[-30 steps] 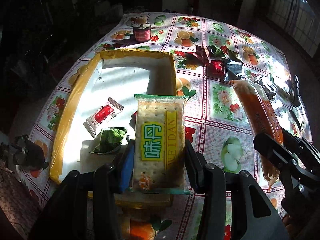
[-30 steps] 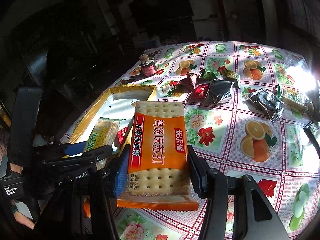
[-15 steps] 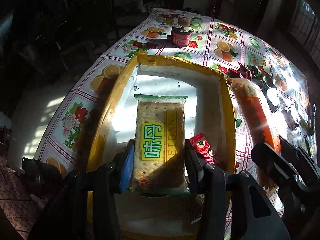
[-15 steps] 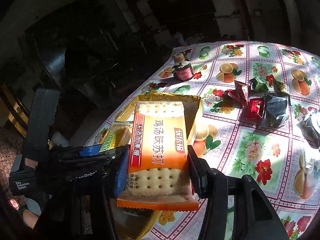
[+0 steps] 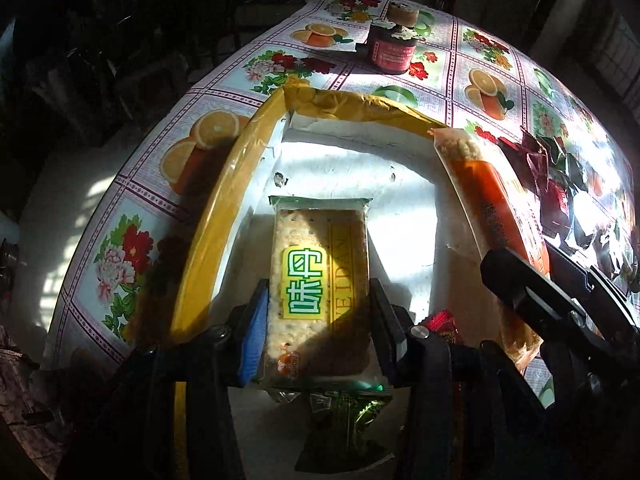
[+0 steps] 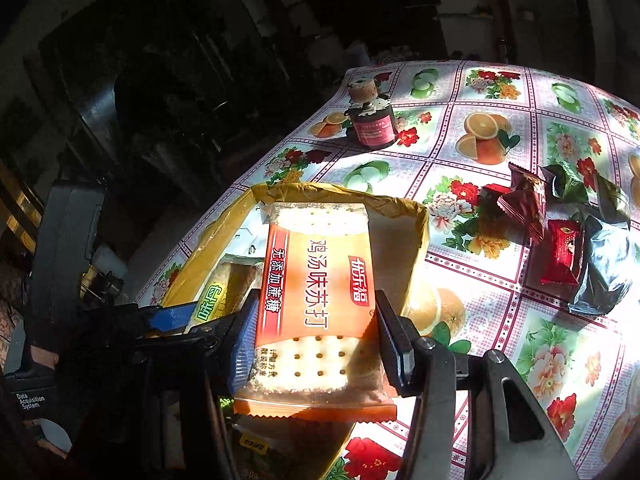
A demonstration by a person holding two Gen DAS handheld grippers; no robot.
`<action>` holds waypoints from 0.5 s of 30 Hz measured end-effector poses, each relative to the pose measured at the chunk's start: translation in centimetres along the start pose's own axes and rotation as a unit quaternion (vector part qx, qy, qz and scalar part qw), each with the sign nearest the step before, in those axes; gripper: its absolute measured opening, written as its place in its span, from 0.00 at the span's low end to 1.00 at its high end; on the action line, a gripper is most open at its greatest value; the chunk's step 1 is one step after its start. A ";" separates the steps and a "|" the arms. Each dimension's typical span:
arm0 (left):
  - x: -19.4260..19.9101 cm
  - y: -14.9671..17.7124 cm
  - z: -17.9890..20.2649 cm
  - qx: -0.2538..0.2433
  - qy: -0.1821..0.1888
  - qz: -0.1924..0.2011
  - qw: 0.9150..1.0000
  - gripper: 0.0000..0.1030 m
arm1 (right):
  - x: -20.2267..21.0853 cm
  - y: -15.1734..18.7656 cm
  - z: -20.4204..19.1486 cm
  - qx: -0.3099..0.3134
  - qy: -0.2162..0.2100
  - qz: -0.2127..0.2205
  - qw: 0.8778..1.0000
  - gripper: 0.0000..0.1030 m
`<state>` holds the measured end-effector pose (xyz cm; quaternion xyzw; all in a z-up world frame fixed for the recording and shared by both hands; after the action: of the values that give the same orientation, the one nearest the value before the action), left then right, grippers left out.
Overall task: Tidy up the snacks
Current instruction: 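Carry both cracker packs into the white tray and open both tools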
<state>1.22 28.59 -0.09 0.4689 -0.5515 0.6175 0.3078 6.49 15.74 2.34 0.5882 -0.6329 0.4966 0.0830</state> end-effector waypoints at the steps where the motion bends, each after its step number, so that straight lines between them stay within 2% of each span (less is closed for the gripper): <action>1: -0.1 -0.1 -0.1 0.000 0.002 -0.002 1.000 0.47 | -0.4 -0.1 0.1 0.001 0.000 -0.003 1.000 0.51; 12: -1.3 0.6 -0.6 0.008 -0.009 -0.030 0.999 0.49 | -2.2 -0.7 0.0 0.007 0.004 -0.029 1.000 0.52; 15: -1.5 0.9 -0.5 0.005 -0.011 -0.040 0.999 0.57 | -2.2 -0.6 -0.1 0.007 0.003 -0.034 0.999 0.52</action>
<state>0.90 29.13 -1.83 0.4988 -0.5328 0.6023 0.3233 7.63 17.41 1.19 0.6085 -0.6087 0.4996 0.0975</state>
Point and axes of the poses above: each gripper's, at about its wrist camera, not at the fingertips, and x roughly against the way its jaws point, z to its right, y to its underside, the point moved 4 cm from there along -x, roughly the way its jaws point, and after that the axes turned 15 degrees about -x, right-handed, at the moved point
